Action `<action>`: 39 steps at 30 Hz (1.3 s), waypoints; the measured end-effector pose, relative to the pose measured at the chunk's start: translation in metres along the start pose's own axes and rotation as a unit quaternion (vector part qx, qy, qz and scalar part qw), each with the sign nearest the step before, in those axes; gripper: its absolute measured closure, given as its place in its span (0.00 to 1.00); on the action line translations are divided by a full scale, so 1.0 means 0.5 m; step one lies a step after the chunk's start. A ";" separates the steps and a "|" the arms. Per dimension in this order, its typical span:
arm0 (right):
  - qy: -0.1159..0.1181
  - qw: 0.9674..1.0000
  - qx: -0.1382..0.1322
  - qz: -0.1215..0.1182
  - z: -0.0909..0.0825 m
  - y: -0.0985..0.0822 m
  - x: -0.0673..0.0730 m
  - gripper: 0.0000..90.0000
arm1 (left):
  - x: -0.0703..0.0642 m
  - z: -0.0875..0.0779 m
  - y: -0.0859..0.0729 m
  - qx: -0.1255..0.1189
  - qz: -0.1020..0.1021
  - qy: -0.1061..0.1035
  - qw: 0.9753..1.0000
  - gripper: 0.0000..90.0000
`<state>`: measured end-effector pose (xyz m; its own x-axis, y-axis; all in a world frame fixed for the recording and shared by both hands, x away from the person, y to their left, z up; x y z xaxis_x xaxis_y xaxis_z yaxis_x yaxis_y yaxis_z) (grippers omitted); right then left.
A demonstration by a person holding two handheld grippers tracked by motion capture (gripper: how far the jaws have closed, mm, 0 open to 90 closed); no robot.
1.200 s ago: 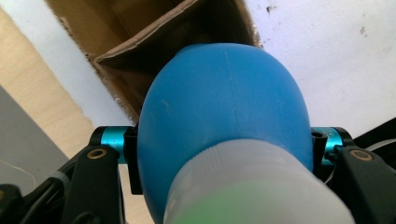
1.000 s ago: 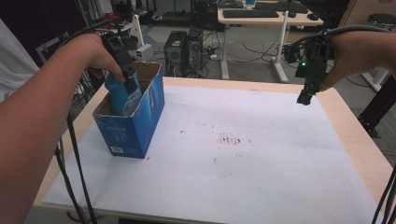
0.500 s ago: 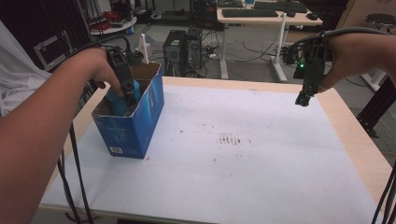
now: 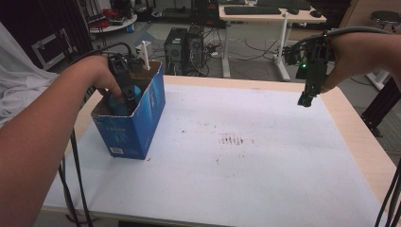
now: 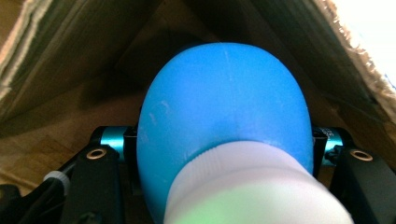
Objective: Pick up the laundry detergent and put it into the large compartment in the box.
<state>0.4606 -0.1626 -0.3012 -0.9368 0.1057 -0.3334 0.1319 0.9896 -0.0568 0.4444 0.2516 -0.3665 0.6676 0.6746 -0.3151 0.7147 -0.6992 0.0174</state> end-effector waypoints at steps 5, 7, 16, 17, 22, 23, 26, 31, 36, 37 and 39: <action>0.000 1.000 -0.004 0.000 0.000 0.004 0.000 0.03 | -0.001 0.001 0.000 -0.001 0.000 0.001 1.000 0.43; 0.000 1.000 -0.003 -0.001 -0.001 0.004 -0.001 0.03 | -0.001 0.001 -0.001 -0.001 -0.001 0.001 1.000 0.43; -0.001 1.000 -0.006 0.000 -0.004 0.000 0.000 0.03 | -0.007 -0.011 -0.006 -0.009 -0.012 0.000 1.000 0.37; -0.001 1.000 -0.004 0.002 -0.005 -0.001 0.000 0.03 | -0.008 -0.013 -0.007 -0.006 -0.011 0.000 1.000 0.37; -0.001 1.000 -0.004 0.003 -0.006 -0.004 0.001 0.03 | -0.016 -0.022 -0.010 -0.004 -0.010 0.000 1.000 0.35; -0.001 1.000 -0.004 0.003 -0.006 -0.004 0.001 0.03 | -0.016 -0.022 -0.010 -0.004 -0.010 0.000 1.000 0.35; -0.003 1.000 -0.005 0.003 -0.010 -0.004 0.001 0.03 | -0.024 -0.032 -0.007 -0.012 -0.018 0.005 1.000 0.34; -0.003 1.000 -0.006 0.001 -0.012 -0.005 0.003 0.03 | -0.034 -0.045 -0.009 -0.004 -0.009 0.010 1.000 0.31; -0.003 1.000 -0.007 0.001 -0.013 -0.007 0.003 0.03 | -0.043 -0.062 -0.010 -0.004 -0.006 0.023 1.000 0.25; -0.003 1.000 -0.007 0.001 -0.014 -0.007 0.003 0.03 | -0.045 -0.066 -0.011 -0.005 -0.005 0.025 1.000 0.24; -0.004 1.000 -0.008 0.001 -0.014 -0.007 0.003 0.03 | -0.050 -0.075 -0.011 -0.009 -0.004 0.029 1.000 0.23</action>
<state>0.4564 -0.1649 -0.2952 -0.9341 0.1063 -0.3407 0.1282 0.9908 -0.0422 0.4315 0.2475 -0.3232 0.6717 0.6935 -0.2603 0.7239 -0.6892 0.0318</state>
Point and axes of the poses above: each handheld gripper's, and its own axes: z roughly forward along the jaws, y roughly out of its top, x roughly to its left, the point moved 7 cm from there along z, roughly forward along the jaws, and after that the axes turned 13 degrees about -y, right-handed, at the moved point
